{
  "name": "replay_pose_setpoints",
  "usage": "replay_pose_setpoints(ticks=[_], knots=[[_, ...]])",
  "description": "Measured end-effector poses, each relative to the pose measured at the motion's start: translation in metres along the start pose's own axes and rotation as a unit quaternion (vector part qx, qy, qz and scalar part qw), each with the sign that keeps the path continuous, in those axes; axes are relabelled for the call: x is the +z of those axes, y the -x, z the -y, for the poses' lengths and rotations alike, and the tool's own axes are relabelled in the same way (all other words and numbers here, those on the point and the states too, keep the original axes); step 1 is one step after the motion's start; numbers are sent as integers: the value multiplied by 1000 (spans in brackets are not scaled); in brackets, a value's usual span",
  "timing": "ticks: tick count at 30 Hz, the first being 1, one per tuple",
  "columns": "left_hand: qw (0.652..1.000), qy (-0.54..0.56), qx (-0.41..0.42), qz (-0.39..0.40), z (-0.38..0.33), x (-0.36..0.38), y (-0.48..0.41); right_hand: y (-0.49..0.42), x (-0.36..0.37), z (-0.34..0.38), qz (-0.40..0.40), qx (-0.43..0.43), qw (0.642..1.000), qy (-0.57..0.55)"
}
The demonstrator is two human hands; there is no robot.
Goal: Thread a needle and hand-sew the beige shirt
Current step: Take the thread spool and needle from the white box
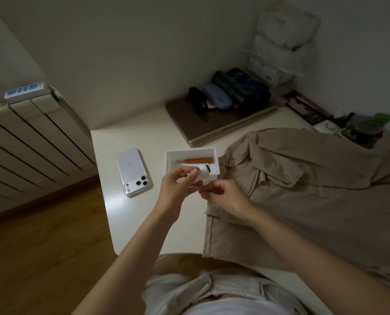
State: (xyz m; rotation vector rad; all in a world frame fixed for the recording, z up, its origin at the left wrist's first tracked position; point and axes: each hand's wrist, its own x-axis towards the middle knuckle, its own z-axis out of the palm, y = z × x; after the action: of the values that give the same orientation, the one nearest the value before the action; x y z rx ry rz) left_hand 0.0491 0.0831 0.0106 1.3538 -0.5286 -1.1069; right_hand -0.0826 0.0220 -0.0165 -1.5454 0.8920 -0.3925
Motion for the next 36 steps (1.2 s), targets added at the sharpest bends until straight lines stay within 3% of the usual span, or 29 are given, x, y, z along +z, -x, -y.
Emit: replay_pose_setpoints(ticks=[10,19,24,29,36], knots=[[999,0,12,-51,1,-9,-8,3,-14,-11,-11,-3,1000,26],[997,-49,-8,-53,6,-23,-15,-3,-41,-14,-97,1,995,30],[994,-109,-29,-15,15,-30,-20,-11,-58,-8,-159,-5,986,58],[985,-171,-37,2,23,-41,-25,-11,-67,-5,-167,-10,982,86],[935,-356,-9,-5,34,-49,-36,-7,-61,-15,-165,-3,975,147]])
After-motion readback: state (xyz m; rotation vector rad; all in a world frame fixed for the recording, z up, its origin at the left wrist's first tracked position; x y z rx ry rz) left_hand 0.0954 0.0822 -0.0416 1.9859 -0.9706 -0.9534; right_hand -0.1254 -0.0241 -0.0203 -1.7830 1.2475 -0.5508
